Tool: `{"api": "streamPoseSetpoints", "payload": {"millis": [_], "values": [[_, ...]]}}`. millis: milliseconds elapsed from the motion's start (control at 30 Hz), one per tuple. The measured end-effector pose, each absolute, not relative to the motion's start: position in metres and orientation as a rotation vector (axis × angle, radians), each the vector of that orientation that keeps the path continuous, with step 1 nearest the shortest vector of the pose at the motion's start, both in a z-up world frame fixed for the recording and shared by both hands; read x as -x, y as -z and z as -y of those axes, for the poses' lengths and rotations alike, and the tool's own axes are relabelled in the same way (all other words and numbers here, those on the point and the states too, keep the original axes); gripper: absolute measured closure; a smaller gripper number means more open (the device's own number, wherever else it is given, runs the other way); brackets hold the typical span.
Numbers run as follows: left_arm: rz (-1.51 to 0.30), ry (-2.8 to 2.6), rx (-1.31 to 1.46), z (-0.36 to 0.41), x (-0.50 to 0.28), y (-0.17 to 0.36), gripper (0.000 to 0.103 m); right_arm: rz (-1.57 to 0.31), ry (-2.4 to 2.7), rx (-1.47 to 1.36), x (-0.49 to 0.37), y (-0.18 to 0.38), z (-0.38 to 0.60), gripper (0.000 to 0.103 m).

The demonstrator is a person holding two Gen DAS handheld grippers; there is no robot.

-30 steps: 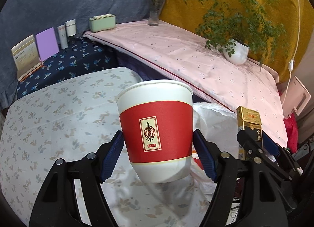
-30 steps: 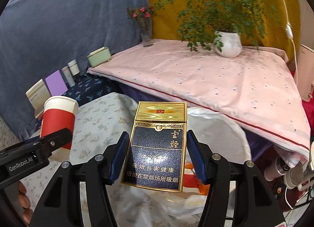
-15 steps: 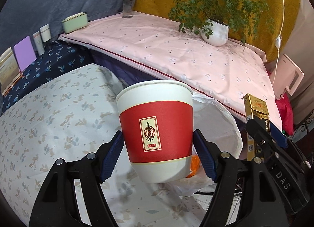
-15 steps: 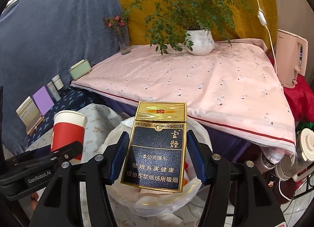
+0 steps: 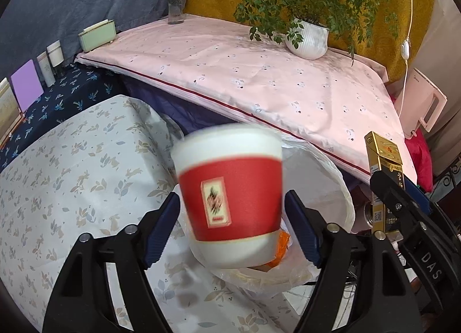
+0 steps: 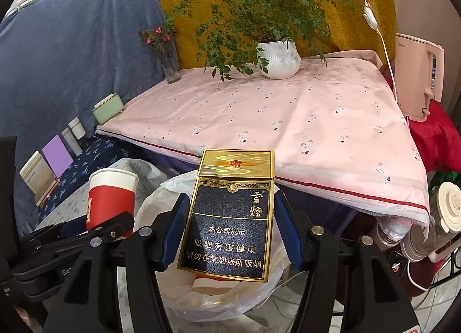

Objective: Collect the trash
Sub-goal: 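Open the left gripper to drop the cup into the bin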

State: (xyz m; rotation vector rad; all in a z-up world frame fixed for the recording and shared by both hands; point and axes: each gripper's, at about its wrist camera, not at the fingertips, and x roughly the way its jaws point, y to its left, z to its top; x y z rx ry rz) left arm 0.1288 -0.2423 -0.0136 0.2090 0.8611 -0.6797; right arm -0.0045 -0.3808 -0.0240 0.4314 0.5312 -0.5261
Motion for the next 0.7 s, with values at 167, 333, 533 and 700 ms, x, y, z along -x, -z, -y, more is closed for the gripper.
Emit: {"api": "streamPoseSetpoints", "payload": {"millis": [167,333,533,700], "values": [[-0.841,0.68,-0.185,0.239,-0.131,0.01,0.024,-0.533,0.522,-0.429,0.003,0.024,0.379,0.046],[-0.847,0.675,-0.175,0.236,-0.134,0.011,0.024,-0.537,0.516,-0.427,0.0,0.025,0.378,0.046],[-0.847,0.655,-0.168,0.227,-0.137,0.011,0.024,-0.544,0.502,-0.419,-0.006,0.026,0.375,0.046],[-0.852,0.635,-0.162,0.219,-0.14,0.013,0.024,-0.554,0.481,-0.407,-0.015,0.026,0.37,0.046]]}}
